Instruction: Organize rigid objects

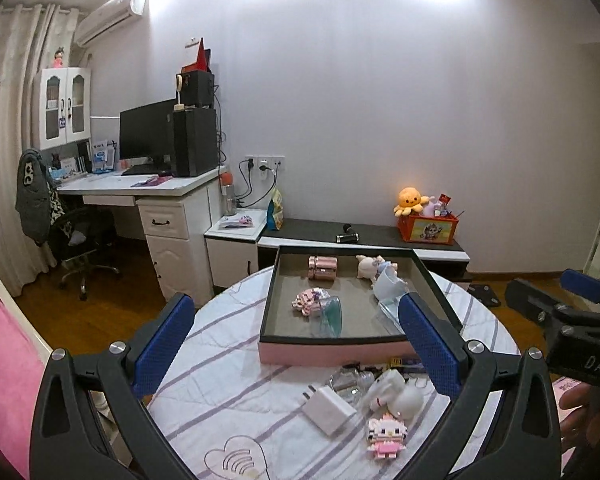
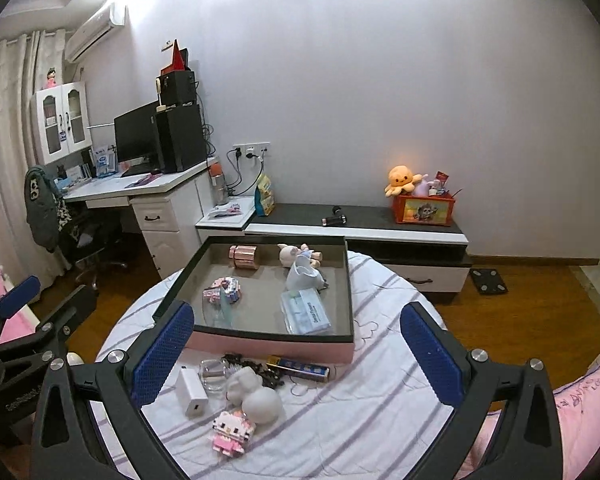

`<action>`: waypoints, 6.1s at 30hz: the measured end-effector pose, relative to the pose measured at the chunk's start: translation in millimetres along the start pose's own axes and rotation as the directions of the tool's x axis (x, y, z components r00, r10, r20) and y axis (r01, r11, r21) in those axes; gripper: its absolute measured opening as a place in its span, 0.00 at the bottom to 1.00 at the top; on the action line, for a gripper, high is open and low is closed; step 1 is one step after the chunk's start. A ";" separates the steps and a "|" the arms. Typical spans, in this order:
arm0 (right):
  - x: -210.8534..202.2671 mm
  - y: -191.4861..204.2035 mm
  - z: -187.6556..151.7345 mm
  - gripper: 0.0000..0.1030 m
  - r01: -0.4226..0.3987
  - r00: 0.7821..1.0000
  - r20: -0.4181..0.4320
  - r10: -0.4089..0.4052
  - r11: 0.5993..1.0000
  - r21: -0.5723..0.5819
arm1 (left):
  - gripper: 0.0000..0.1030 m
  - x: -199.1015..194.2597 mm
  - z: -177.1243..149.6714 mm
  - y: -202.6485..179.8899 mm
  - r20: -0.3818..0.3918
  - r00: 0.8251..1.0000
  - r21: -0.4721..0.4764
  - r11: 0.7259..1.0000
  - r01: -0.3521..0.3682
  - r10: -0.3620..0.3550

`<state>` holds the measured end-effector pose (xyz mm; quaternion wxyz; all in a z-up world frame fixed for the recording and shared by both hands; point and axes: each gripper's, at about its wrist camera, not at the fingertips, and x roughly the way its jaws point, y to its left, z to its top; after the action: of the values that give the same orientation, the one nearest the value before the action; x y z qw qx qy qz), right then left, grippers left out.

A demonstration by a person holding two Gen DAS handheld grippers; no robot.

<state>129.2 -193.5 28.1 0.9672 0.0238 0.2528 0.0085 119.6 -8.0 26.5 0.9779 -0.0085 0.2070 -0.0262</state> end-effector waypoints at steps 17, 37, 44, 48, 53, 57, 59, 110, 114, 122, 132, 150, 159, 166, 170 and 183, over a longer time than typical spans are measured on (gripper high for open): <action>-7.1 -10.2 -10.5 1.00 0.001 1.000 -0.009 0.000 1.000 0.020 | 1.00 -4.0 -8.7 -3.3 -0.016 1.000 -0.007 1.000 0.000 0.000; 63.2 -21.4 -68.5 1.00 -0.065 0.961 -0.265 0.073 0.997 0.038 | 1.00 65.7 -87.4 4.7 -0.282 0.959 0.028 1.000 -0.006 0.014; 94.6 -11.7 -85.6 1.00 -0.165 0.917 -0.355 0.181 0.984 0.073 | 1.00 97.8 -112.7 -4.6 -0.372 0.928 0.079 0.995 0.057 -0.024; 108.5 -5.6 -92.1 0.96 -0.213 0.892 -0.390 0.230 0.973 0.088 | 1.00 110.5 -115.4 -11.8 -0.398 0.915 0.109 0.988 0.114 -0.062; 128.4 5.1 -96.3 0.91 -0.246 0.864 -0.435 0.254 0.966 0.076 | 1.00 128.1 -115.3 -13.1 -0.425 0.900 0.083 0.987 0.140 -0.092; 143.1 11.4 -100.5 0.78 -0.250 0.845 -0.471 0.253 0.966 0.069 | 0.98 142.5 -115.9 -12.7 -0.451 0.888 0.069 0.988 0.137 -0.092; 148.5 13.8 -102.2 0.74 -0.263 0.834 -0.484 0.265 0.962 0.074 | 0.90 148.1 -118.0 -13.5 -0.473 0.874 0.061 0.986 0.157 -0.110; 190.8 1.4 50.1 0.47 -0.258 0.928 -0.273 0.253 0.966 0.018 | 0.57 200.6 58.9 -0.4 -0.208 0.972 0.045 0.991 0.123 -0.111; 226.8 5.5 48.5 0.47 -0.241 0.920 -0.316 0.231 0.971 0.010 | 0.57 234.9 59.5 -6.0 -0.245 0.962 0.046 0.990 0.134 -0.118; 274.9 10.9 35.5 0.47 -0.206 0.898 -0.404 0.177 0.978 -0.027 | 0.57 297.0 45.3 -13.3 -0.340 0.932 0.032 0.989 0.143 -0.124; 292.3 14.4 24.3 0.48 -0.180 0.881 -0.454 0.133 0.982 -0.064 | 0.59 322.2 28.9 -14.1 -0.412 0.904 0.026 0.990 0.139 -0.116; 249.3 12.4 31.4 1.00 -0.147 0.920 -0.375 0.111 0.987 -0.068 | 0.99 223.4 52.6 6.3 -0.214 0.974 0.029 0.996 0.081 -0.073; 182.2 7.2 31.4 1.00 -0.135 0.954 -0.271 0.127 0.991 -0.011 | 1.00 152.8 48.7 3.7 -0.150 0.988 0.034 0.999 0.033 -0.028; 114.9 -2.4 21.1 1.00 -0.103 0.979 -0.178 0.101 0.995 0.000 | 1.00 99.7 41.0 5.3 -0.111 0.993 -0.001 1.000 0.031 -0.031; 80.4 -10.5 13.4 1.00 -0.086 0.987 -0.134 0.088 0.996 0.021 | 1.00 71.6 33.1 6.0 -0.095 0.995 -0.010 1.000 0.023 -0.024; 0.3 -9.9 -15.3 1.00 -0.056 0.998 -0.039 0.056 0.998 0.009 | 1.00 12.7 -12.6 6.4 -0.102 0.995 0.000 1.000 -0.008 0.008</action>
<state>122.0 -202.8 14.2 0.9614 0.0343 0.2708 0.0350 126.4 -2.4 9.7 0.9662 -0.0065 0.2566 -0.0225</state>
